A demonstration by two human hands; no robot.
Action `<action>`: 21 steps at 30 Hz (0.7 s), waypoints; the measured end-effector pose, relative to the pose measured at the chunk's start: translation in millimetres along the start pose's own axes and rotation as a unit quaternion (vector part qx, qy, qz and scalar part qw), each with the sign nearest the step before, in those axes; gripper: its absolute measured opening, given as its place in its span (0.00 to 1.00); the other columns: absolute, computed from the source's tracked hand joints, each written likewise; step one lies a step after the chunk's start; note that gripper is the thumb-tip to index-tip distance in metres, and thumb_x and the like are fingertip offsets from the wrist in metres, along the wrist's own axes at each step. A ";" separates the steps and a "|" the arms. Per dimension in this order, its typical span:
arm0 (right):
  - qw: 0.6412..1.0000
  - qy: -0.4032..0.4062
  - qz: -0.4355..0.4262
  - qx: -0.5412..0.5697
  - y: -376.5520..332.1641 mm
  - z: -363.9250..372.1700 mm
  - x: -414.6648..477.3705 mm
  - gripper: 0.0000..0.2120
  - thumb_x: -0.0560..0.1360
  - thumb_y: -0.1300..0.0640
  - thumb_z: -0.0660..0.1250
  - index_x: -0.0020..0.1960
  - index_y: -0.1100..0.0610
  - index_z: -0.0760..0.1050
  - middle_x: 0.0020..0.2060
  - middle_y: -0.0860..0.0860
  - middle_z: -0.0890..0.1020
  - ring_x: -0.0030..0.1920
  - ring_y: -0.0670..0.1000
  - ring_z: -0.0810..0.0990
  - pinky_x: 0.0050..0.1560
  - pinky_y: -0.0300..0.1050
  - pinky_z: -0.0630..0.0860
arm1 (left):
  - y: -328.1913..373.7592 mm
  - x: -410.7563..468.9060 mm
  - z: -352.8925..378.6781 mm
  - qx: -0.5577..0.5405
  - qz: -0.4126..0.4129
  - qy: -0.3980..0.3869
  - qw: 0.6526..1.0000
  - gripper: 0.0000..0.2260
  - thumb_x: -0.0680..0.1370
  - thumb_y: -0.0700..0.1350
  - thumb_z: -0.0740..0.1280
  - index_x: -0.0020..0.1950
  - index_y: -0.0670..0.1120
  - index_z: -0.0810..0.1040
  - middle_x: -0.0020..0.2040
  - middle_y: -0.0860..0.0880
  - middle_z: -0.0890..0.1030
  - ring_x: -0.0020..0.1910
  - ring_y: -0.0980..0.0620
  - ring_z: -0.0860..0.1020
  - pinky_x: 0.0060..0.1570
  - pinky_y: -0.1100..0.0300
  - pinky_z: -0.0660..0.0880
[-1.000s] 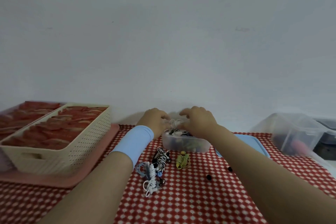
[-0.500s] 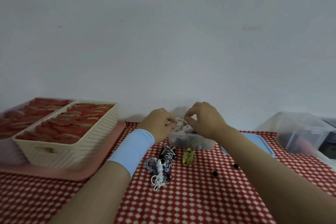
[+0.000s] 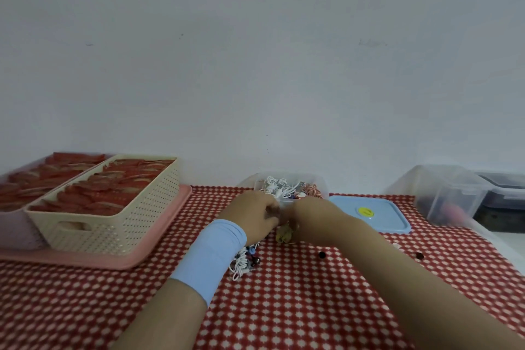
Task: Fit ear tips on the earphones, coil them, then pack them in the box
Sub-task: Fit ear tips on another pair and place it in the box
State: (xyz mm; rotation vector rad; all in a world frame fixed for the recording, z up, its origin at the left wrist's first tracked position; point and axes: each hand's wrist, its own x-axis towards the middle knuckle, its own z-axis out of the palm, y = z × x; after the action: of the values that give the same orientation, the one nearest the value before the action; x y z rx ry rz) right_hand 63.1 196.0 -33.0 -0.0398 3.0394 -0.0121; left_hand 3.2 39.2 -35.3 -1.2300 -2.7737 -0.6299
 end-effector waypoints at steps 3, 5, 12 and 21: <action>0.996 0.038 -0.002 0.080 15.6 -10.8 -15.7 0.15 0.73 0.52 0.72 0.59 0.43 0.82 0.48 0.45 0.85 0.50 0.48 0.82 0.54 0.50 0.80 | 13.5 -0.8 1.5 -0.050 -0.009 -0.027 0.998 0.11 0.77 0.50 0.68 0.58 0.51 0.79 0.53 0.52 0.81 0.52 0.52 0.78 0.56 0.55 0.74; 0.989 0.050 0.010 0.139 28.4 -13.7 -23.3 0.14 0.71 0.51 0.75 0.56 0.43 0.84 0.44 0.42 0.85 0.45 0.43 0.81 0.50 0.46 0.80 | 24.8 1.1 4.6 -0.099 -0.021 -0.053 0.993 0.14 0.77 0.51 0.68 0.61 0.52 0.76 0.54 0.54 0.81 0.53 0.54 0.79 0.59 0.56 0.73; 0.960 0.047 0.020 0.274 72.2 -16.8 -51.1 0.17 0.69 0.56 0.80 0.56 0.46 0.83 0.37 0.42 0.86 0.38 0.40 0.83 0.45 0.39 0.79 | 56.5 17.6 26.9 -0.278 -0.071 -0.066 0.956 0.19 0.74 0.46 0.74 0.64 0.52 0.75 0.50 0.51 0.84 0.45 0.51 0.84 0.55 0.51 0.80; 0.921 0.019 0.039 0.388 97.3 -13.8 -78.4 0.18 0.74 0.66 0.74 0.62 0.55 0.78 0.42 0.52 0.88 0.38 0.53 0.87 0.39 0.46 0.84 | 75.4 21.5 40.5 -0.289 -0.085 -0.039 0.953 0.12 0.76 0.45 0.70 0.60 0.52 0.81 0.42 0.56 0.82 0.39 0.54 0.79 0.50 0.54 0.81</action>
State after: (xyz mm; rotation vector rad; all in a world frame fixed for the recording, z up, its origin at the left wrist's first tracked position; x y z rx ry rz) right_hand 137.1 295.4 -12.2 0.1445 2.8293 -1.1987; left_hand 47.7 115.2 -42.0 -1.0976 -2.8773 -1.5242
